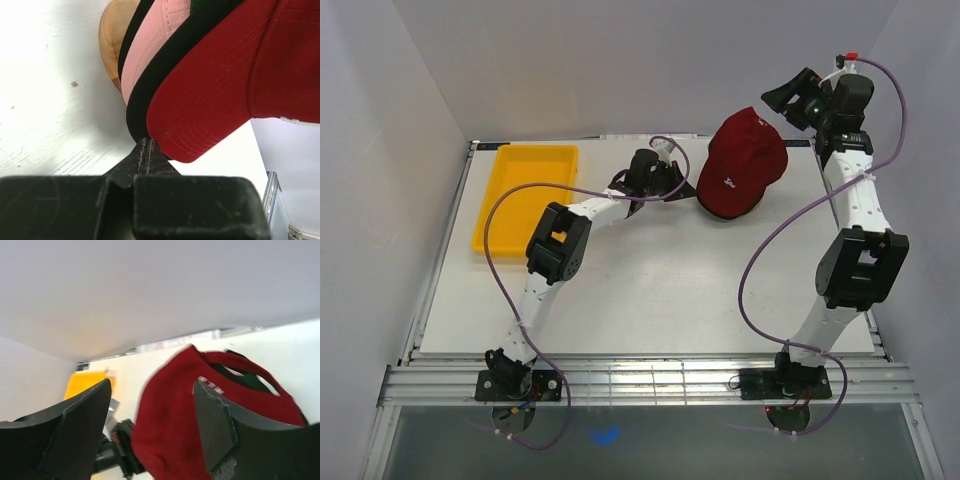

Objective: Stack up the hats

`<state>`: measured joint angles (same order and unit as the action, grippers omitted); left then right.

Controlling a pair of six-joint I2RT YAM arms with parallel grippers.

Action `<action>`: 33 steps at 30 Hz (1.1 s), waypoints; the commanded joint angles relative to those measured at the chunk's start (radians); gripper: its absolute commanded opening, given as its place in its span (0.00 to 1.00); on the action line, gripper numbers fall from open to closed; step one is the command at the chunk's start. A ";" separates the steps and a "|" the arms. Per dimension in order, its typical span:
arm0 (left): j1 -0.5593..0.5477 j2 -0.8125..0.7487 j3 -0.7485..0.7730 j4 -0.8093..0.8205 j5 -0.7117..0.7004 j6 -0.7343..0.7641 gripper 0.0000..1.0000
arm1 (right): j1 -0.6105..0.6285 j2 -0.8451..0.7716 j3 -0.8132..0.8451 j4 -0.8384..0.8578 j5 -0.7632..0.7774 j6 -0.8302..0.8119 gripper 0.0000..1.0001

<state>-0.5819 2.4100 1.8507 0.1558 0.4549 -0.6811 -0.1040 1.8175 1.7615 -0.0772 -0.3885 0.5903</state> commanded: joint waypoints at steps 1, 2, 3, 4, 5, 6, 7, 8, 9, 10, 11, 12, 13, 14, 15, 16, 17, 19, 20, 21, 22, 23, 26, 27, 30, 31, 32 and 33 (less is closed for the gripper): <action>-0.006 -0.104 -0.011 0.008 0.016 0.000 0.00 | 0.015 0.006 0.065 0.173 -0.133 0.110 0.72; -0.006 -0.106 -0.015 0.010 0.016 0.000 0.00 | 0.016 0.038 0.073 0.197 -0.162 0.144 0.72; -0.006 -0.107 -0.015 0.010 0.016 0.000 0.00 | 0.021 0.057 0.101 0.211 -0.202 0.195 0.71; -0.006 -0.106 -0.013 0.010 0.018 0.000 0.00 | 0.033 0.098 0.121 0.215 -0.210 0.209 0.71; -0.006 -0.107 -0.013 0.010 0.018 -0.001 0.00 | 0.039 0.120 0.147 0.199 -0.216 0.215 0.70; -0.006 -0.109 -0.012 0.010 0.019 -0.001 0.00 | 0.044 0.141 0.201 0.188 -0.231 0.218 0.70; -0.006 -0.109 -0.011 0.008 0.019 -0.001 0.00 | 0.053 0.163 0.225 0.177 -0.234 0.218 0.70; -0.006 -0.111 -0.013 0.010 0.019 0.000 0.00 | 0.058 0.193 0.243 0.160 -0.236 0.214 0.70; -0.006 -0.112 -0.013 0.008 0.018 0.002 0.00 | 0.061 0.206 0.263 0.143 -0.225 0.204 0.70; -0.006 -0.112 -0.015 0.007 0.016 0.003 0.00 | 0.061 0.235 0.301 0.120 -0.216 0.180 0.70; -0.006 -0.112 -0.013 0.007 0.016 0.003 0.00 | 0.061 0.253 0.321 0.100 -0.216 0.171 0.71; -0.006 -0.112 -0.013 0.005 0.016 0.003 0.00 | 0.059 0.272 0.343 0.059 -0.231 0.161 0.71; -0.006 -0.112 -0.012 0.007 0.016 0.003 0.00 | 0.056 0.310 0.395 0.018 -0.234 0.132 0.70; -0.006 -0.109 -0.013 0.005 0.016 0.003 0.00 | 0.056 0.324 0.412 -0.022 -0.225 0.109 0.70; -0.006 -0.111 -0.015 0.005 0.016 0.002 0.00 | 0.055 0.328 0.415 -0.082 -0.196 0.086 0.70; -0.006 -0.107 -0.013 0.007 0.018 -0.001 0.00 | 0.052 0.330 0.408 -0.094 -0.187 0.068 0.70; -0.006 -0.107 -0.013 0.005 0.018 -0.001 0.00 | 0.050 0.330 0.365 -0.098 -0.179 0.054 0.70; -0.006 -0.111 -0.015 0.005 0.016 0.000 0.00 | 0.037 0.335 0.328 -0.107 -0.178 0.051 0.69; -0.006 -0.111 -0.016 0.007 0.015 0.002 0.00 | 0.032 0.341 0.314 -0.125 -0.171 0.034 0.69; -0.006 -0.111 -0.015 0.007 0.014 0.003 0.00 | 0.030 0.347 0.314 -0.145 -0.158 0.022 0.69; -0.006 -0.109 -0.015 0.007 0.014 0.005 0.00 | 0.029 0.356 0.316 -0.182 -0.153 0.007 0.69; -0.006 -0.109 -0.015 0.005 0.013 0.006 0.00 | 0.029 0.359 0.316 -0.197 -0.144 -0.007 0.68; -0.006 -0.104 -0.008 0.004 0.013 0.003 0.00 | 0.029 0.364 0.300 -0.231 -0.118 -0.040 0.68; -0.006 -0.101 -0.008 0.005 0.014 0.003 0.00 | 0.029 0.362 0.294 -0.239 -0.110 -0.044 0.67; -0.006 -0.097 -0.002 0.004 0.014 -0.001 0.00 | 0.030 0.356 0.265 -0.245 -0.098 -0.058 0.67; -0.006 -0.095 -0.001 0.005 0.014 -0.001 0.00 | 0.030 0.361 0.263 -0.257 -0.092 -0.067 0.67; -0.006 -0.095 0.001 0.005 0.013 -0.001 0.00 | 0.030 0.362 0.260 -0.272 -0.086 -0.073 0.66; -0.006 -0.094 0.002 0.004 0.013 -0.003 0.00 | 0.032 0.364 0.238 -0.271 -0.084 -0.078 0.66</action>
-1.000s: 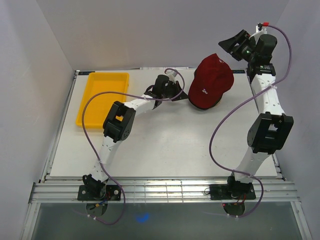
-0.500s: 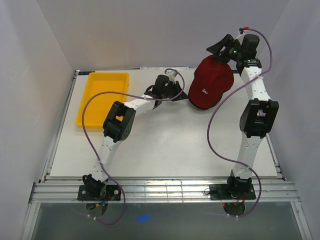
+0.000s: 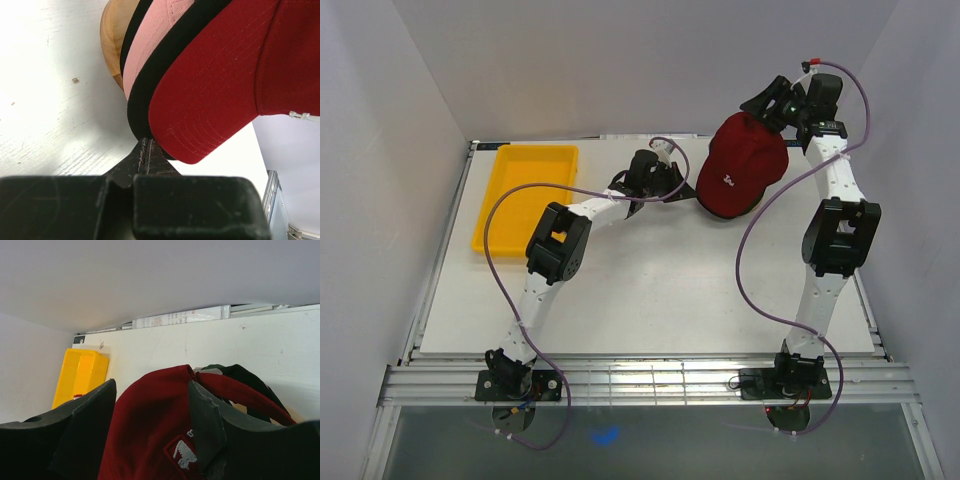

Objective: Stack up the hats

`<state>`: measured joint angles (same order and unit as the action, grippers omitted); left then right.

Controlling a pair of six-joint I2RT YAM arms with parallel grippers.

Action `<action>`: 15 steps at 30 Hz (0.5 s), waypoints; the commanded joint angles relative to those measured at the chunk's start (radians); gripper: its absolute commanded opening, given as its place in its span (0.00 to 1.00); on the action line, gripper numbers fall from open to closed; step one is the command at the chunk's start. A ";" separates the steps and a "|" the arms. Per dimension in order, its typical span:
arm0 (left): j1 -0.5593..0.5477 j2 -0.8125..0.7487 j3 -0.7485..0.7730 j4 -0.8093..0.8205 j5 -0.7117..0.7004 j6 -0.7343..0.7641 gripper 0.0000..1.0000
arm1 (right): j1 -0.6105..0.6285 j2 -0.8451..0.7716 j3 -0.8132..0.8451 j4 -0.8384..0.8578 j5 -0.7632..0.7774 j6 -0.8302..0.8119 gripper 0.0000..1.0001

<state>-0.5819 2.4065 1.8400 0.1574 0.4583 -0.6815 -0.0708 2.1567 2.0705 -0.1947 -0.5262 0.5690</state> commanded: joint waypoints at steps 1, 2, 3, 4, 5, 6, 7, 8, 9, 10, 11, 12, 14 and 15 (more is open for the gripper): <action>-0.006 -0.090 0.015 0.002 0.011 -0.003 0.00 | -0.001 0.020 -0.084 -0.155 0.057 -0.063 0.65; -0.006 -0.087 0.016 0.002 0.011 -0.003 0.00 | -0.001 0.017 -0.098 -0.155 0.063 -0.066 0.65; -0.006 -0.086 0.018 0.004 0.011 -0.003 0.00 | 0.000 0.014 -0.111 -0.158 0.081 -0.069 0.65; -0.006 -0.084 0.018 0.004 0.011 -0.003 0.00 | 0.002 0.006 -0.134 -0.160 0.091 -0.078 0.64; -0.006 -0.084 0.019 0.002 0.013 -0.004 0.00 | 0.002 0.003 -0.142 -0.161 0.106 -0.084 0.64; -0.006 -0.084 0.022 0.002 0.013 -0.003 0.00 | 0.002 -0.001 -0.151 -0.166 0.114 -0.089 0.63; -0.006 -0.081 0.024 0.001 0.013 -0.004 0.00 | 0.002 -0.001 -0.158 -0.172 0.124 -0.093 0.61; -0.006 -0.080 0.025 -0.001 0.013 -0.004 0.00 | 0.002 -0.004 -0.170 -0.176 0.133 -0.103 0.59; -0.006 -0.078 0.028 -0.001 0.013 -0.004 0.00 | 0.002 -0.009 -0.180 -0.170 0.141 -0.104 0.58; -0.006 -0.075 0.031 -0.002 0.014 -0.006 0.00 | 0.002 -0.011 -0.188 -0.167 0.141 -0.106 0.58; -0.006 -0.073 0.031 -0.004 0.014 -0.006 0.00 | 0.002 -0.011 -0.197 -0.169 0.144 -0.110 0.58; -0.006 -0.073 0.033 -0.002 0.014 -0.007 0.00 | 0.003 -0.012 -0.204 -0.167 0.147 -0.113 0.58; -0.006 -0.070 0.033 -0.009 0.011 -0.004 0.00 | 0.003 -0.018 -0.223 -0.166 0.155 -0.119 0.57; -0.006 -0.072 0.034 -0.013 0.008 -0.001 0.00 | 0.003 -0.026 -0.230 -0.167 0.158 -0.123 0.57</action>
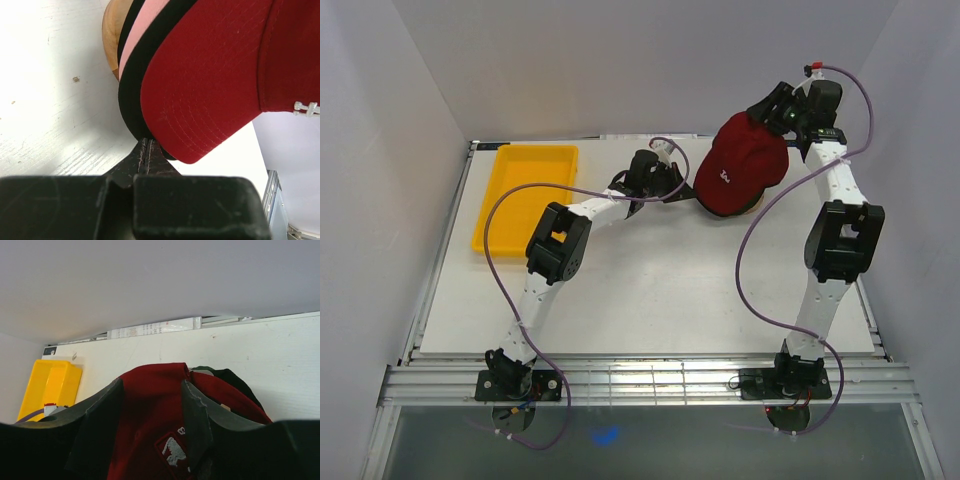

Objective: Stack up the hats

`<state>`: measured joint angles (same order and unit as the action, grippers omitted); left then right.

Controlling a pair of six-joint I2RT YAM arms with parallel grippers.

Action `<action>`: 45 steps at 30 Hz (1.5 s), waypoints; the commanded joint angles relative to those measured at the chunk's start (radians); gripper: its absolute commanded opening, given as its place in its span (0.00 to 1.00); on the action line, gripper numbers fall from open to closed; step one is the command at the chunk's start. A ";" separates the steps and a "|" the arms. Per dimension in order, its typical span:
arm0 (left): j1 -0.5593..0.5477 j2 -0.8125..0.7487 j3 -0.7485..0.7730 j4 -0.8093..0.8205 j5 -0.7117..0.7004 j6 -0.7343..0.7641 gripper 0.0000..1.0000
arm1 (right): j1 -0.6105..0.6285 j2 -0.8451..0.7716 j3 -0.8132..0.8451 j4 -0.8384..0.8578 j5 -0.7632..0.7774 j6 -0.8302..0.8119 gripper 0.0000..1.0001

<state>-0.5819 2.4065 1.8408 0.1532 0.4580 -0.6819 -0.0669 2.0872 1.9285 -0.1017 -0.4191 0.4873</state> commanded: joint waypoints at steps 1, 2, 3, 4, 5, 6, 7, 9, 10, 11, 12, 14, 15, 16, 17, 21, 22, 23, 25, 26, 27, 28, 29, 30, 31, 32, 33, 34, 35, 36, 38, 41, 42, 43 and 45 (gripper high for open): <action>-0.004 -0.072 0.034 -0.014 0.005 0.002 0.00 | -0.001 0.037 -0.100 -0.260 0.058 -0.042 0.56; -0.001 -0.078 0.032 -0.020 0.002 0.005 0.00 | -0.001 0.027 -0.117 -0.256 0.063 -0.044 0.56; 0.002 -0.083 0.028 -0.023 -0.004 0.005 0.00 | -0.001 0.002 -0.159 -0.248 0.077 -0.046 0.56; 0.005 -0.087 0.022 -0.026 -0.007 0.004 0.00 | -0.001 -0.009 -0.178 -0.237 0.080 -0.046 0.56; 0.013 -0.101 0.003 -0.027 -0.012 0.001 0.00 | -0.002 -0.019 -0.193 -0.228 0.092 -0.047 0.56; 0.017 -0.110 -0.006 -0.027 -0.019 0.001 0.00 | -0.002 -0.033 -0.206 -0.228 0.098 -0.049 0.57; 0.022 -0.119 -0.018 -0.029 -0.024 0.001 0.00 | -0.004 -0.036 -0.206 -0.227 0.098 -0.050 0.57; 0.033 -0.148 -0.054 -0.024 -0.028 0.004 0.00 | -0.008 -0.032 -0.175 -0.230 0.074 -0.050 0.60; 0.036 -0.158 -0.063 -0.024 -0.031 0.005 0.00 | -0.010 -0.030 -0.159 -0.230 0.062 -0.049 0.61; 0.039 -0.167 -0.071 -0.029 -0.035 0.010 0.00 | -0.010 -0.026 -0.142 -0.236 0.051 -0.047 0.62; 0.040 -0.182 -0.080 -0.033 -0.038 0.022 0.00 | -0.010 -0.018 -0.122 -0.237 0.042 -0.046 0.65; 0.040 -0.199 -0.089 -0.052 -0.048 0.038 0.00 | -0.010 -0.006 -0.044 -0.248 0.026 -0.047 0.67; 0.040 -0.208 -0.092 -0.061 -0.054 0.045 0.00 | -0.010 0.014 -0.010 -0.274 0.022 -0.049 0.69; 0.040 -0.224 -0.092 -0.088 -0.073 0.064 0.02 | -0.011 0.025 0.059 -0.288 0.016 -0.049 0.69; 0.040 -0.233 -0.092 -0.099 -0.081 0.073 0.06 | -0.013 0.034 0.087 -0.300 0.010 -0.046 0.69; 0.040 -0.279 -0.097 -0.145 -0.123 0.120 0.18 | -0.020 0.008 0.125 -0.299 0.029 -0.024 0.74; 0.040 -0.296 -0.100 -0.149 -0.130 0.134 0.22 | -0.022 0.001 0.130 -0.296 0.037 -0.023 0.75; 0.040 -0.302 -0.101 -0.147 -0.137 0.142 0.25 | -0.028 -0.007 0.135 -0.293 0.049 -0.013 0.76; 0.040 -0.311 -0.094 -0.149 -0.140 0.150 0.36 | -0.039 -0.036 0.130 -0.270 0.048 0.000 0.78; 0.040 -0.311 -0.088 -0.146 -0.137 0.154 0.39 | -0.043 -0.047 0.122 -0.251 0.036 0.008 0.79; 0.042 -0.310 -0.078 -0.144 -0.130 0.157 0.42 | -0.050 -0.073 0.098 -0.230 0.025 0.031 0.81; 0.040 -0.305 -0.068 -0.139 -0.125 0.159 0.46 | -0.053 -0.084 0.087 -0.208 0.013 0.043 0.82; 0.040 -0.297 -0.048 -0.132 -0.119 0.160 0.48 | -0.056 -0.091 0.087 -0.199 0.010 0.051 0.82; 0.040 -0.293 -0.038 -0.121 -0.101 0.160 0.49 | -0.056 -0.108 0.087 -0.199 0.014 0.060 0.82; 0.040 -0.287 -0.031 -0.095 -0.090 0.162 0.51 | -0.057 -0.121 0.081 -0.199 0.019 0.062 0.83; 0.042 -0.282 -0.008 -0.081 -0.081 0.162 0.52 | -0.060 -0.136 0.073 -0.197 0.040 0.063 0.83; 0.042 -0.268 0.003 -0.067 -0.056 0.160 0.52 | -0.063 -0.168 0.051 -0.199 0.052 0.066 0.83; 0.042 -0.261 0.011 -0.029 -0.044 0.157 0.53 | -0.066 -0.188 0.029 -0.196 0.066 0.071 0.83; 0.045 -0.251 0.018 -0.011 -0.030 0.151 0.54 | -0.076 -0.209 0.006 -0.193 0.092 0.077 0.84; 0.045 -0.244 0.035 0.008 -0.013 0.136 0.54 | -0.080 -0.243 -0.009 -0.203 0.104 0.085 0.84; 0.045 -0.213 0.055 0.052 0.013 0.119 0.54 | -0.096 -0.271 -0.057 -0.214 0.115 0.088 0.84; 0.045 -0.178 0.090 0.106 0.028 0.093 0.55 | -0.108 -0.320 -0.143 -0.233 0.112 0.088 0.82; 0.045 -0.166 0.119 0.118 0.031 0.084 0.55 | -0.108 -0.344 -0.175 -0.233 0.109 0.091 0.79; 0.044 -0.134 0.142 0.129 0.033 0.070 0.55 | -0.108 -0.358 -0.212 -0.210 0.103 0.092 0.78; 0.040 -0.095 0.193 0.131 0.039 0.058 0.55 | -0.106 -0.391 -0.330 -0.178 0.098 0.108 0.75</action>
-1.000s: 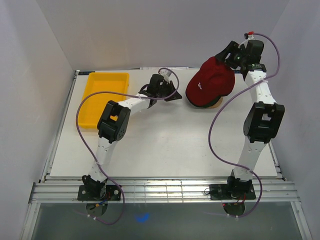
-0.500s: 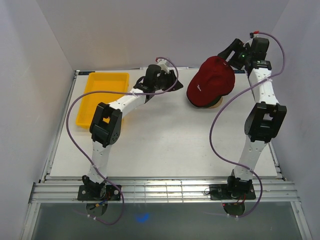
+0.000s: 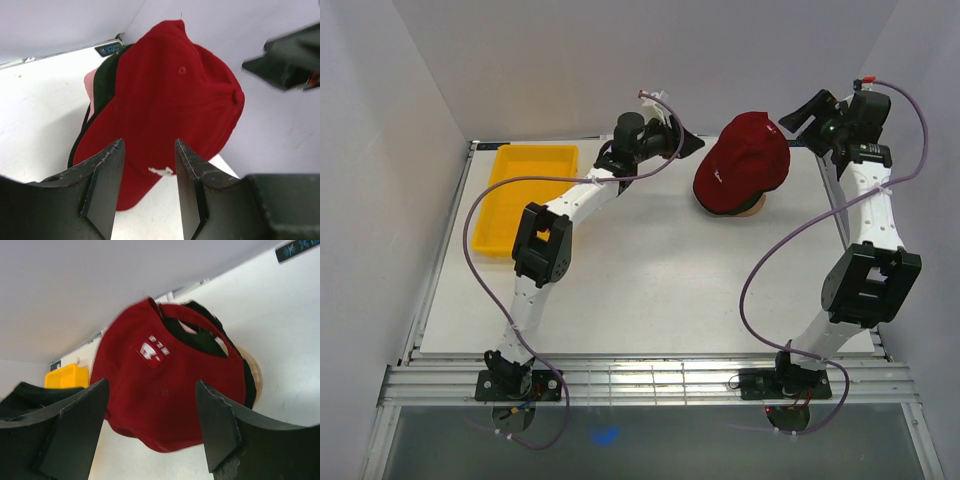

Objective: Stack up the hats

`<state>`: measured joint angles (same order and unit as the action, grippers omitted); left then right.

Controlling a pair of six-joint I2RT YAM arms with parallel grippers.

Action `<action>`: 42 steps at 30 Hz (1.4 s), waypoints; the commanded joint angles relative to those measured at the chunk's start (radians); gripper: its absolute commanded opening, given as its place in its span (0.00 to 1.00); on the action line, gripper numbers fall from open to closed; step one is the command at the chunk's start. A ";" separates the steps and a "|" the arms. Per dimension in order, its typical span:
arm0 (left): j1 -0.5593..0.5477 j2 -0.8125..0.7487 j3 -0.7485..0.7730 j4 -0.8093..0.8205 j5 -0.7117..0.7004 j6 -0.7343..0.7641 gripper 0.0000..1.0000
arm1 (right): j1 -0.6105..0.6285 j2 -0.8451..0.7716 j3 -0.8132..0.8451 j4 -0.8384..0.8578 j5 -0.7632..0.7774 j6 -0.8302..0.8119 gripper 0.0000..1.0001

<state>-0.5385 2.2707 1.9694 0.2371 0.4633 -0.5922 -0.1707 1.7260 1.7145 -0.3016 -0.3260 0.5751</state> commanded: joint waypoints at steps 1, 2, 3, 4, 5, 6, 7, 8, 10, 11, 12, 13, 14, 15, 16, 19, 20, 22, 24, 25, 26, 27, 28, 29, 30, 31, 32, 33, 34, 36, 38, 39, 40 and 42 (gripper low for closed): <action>-0.008 0.059 0.112 0.054 0.037 -0.043 0.55 | -0.004 -0.034 -0.143 0.031 0.010 0.020 0.75; -0.009 0.085 0.129 0.062 0.035 -0.044 0.55 | -0.006 -0.040 -0.183 0.035 0.016 0.016 0.74; -0.012 0.096 0.143 0.071 0.032 -0.043 0.56 | -0.007 -0.040 -0.200 0.042 0.015 0.016 0.74; -0.017 0.107 0.170 0.088 0.029 -0.041 0.56 | -0.007 -0.039 -0.211 0.057 0.010 0.014 0.74; -0.018 0.130 0.186 0.094 0.026 -0.040 0.56 | -0.012 -0.029 -0.213 0.058 0.013 0.011 0.73; -0.018 0.142 0.201 0.102 0.031 -0.041 0.56 | -0.013 -0.025 -0.213 0.058 0.016 0.003 0.73; -0.020 0.154 0.216 0.113 0.032 -0.046 0.57 | -0.016 -0.019 -0.213 0.058 0.016 0.002 0.73; -0.021 0.180 0.248 0.114 0.032 -0.050 0.57 | -0.024 0.001 -0.207 0.062 -0.001 0.002 0.72; -0.025 0.205 0.276 0.114 0.037 -0.057 0.58 | -0.029 0.018 -0.205 0.062 -0.011 0.003 0.71; -0.025 0.214 0.289 0.114 0.038 -0.060 0.58 | -0.029 0.035 -0.205 0.064 -0.015 0.002 0.71; -0.026 0.228 0.289 0.114 0.038 -0.067 0.58 | -0.030 0.043 -0.202 0.064 -0.015 0.003 0.70; -0.028 0.234 0.289 0.117 0.038 -0.069 0.58 | -0.030 0.050 -0.202 0.064 -0.016 0.002 0.70; -0.029 0.240 0.292 0.119 0.038 -0.072 0.57 | -0.030 0.061 -0.202 0.065 -0.016 0.002 0.69; -0.031 0.248 0.293 0.120 0.040 -0.072 0.57 | -0.030 0.066 -0.202 0.068 -0.018 0.000 0.68; -0.035 0.260 0.295 0.119 0.046 -0.072 0.57 | -0.030 0.069 -0.202 0.070 -0.019 0.002 0.68; -0.041 0.273 0.289 0.119 0.044 -0.075 0.56 | -0.030 0.081 -0.205 0.081 -0.021 0.003 0.66; -0.043 0.277 0.287 0.119 0.041 -0.077 0.55 | -0.030 0.089 -0.204 0.078 -0.016 0.006 0.66; -0.046 0.289 0.286 0.119 0.040 -0.081 0.54 | -0.030 0.095 -0.197 0.071 -0.012 0.006 0.64; -0.049 0.297 0.287 0.119 0.041 -0.087 0.51 | -0.030 0.103 -0.197 0.065 -0.004 0.011 0.64; -0.051 0.300 0.287 0.117 0.040 -0.089 0.50 | -0.030 0.103 -0.199 0.061 0.001 0.012 0.64; -0.054 0.303 0.287 0.117 0.037 -0.090 0.49 | -0.030 0.107 -0.202 0.056 0.011 0.019 0.62; -0.055 0.306 0.287 0.116 0.035 -0.090 0.46 | -0.030 0.107 -0.205 0.053 0.016 0.022 0.61; -0.060 0.308 0.290 0.113 0.034 -0.092 0.45 | -0.029 0.107 -0.208 0.052 0.025 0.023 0.60; -0.061 0.314 0.293 0.108 0.034 -0.092 0.43 | -0.029 0.113 -0.216 0.048 0.030 0.025 0.59; -0.064 0.316 0.293 0.099 0.031 -0.092 0.38 | -0.029 0.115 -0.217 0.045 0.036 0.026 0.57; -0.064 0.316 0.290 0.090 0.026 -0.089 0.34 | -0.030 0.118 -0.222 0.047 0.036 0.026 0.57; -0.064 0.317 0.287 0.079 0.018 -0.089 0.30 | -0.029 0.122 -0.227 0.050 0.033 0.028 0.57; -0.064 0.319 0.283 0.067 0.012 -0.089 0.26 | -0.029 0.124 -0.228 0.048 0.031 0.032 0.55; -0.064 0.319 0.276 0.061 0.008 -0.087 0.19 | -0.029 0.126 -0.230 0.048 0.028 0.034 0.53; -0.064 0.316 0.255 0.050 0.005 -0.086 0.12 | -0.030 0.127 -0.231 0.052 0.028 0.039 0.48; -0.064 0.314 0.238 0.048 0.011 -0.086 0.07 | -0.029 0.136 -0.228 0.047 0.025 0.042 0.40; -0.066 0.314 0.235 0.048 0.011 -0.089 0.06 | -0.029 0.141 -0.227 0.047 0.024 0.043 0.35; -0.066 0.314 0.232 0.045 0.008 -0.090 0.04 | -0.029 0.144 -0.225 0.044 0.024 0.045 0.32; -0.066 0.314 0.220 0.027 -0.002 -0.089 0.01 | -0.029 0.152 -0.227 0.030 0.030 0.043 0.24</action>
<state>-0.5980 2.5816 2.2112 0.3122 0.4789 -0.6880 -0.2058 1.7947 1.5166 -0.1349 -0.3683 0.6552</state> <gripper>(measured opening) 0.054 0.271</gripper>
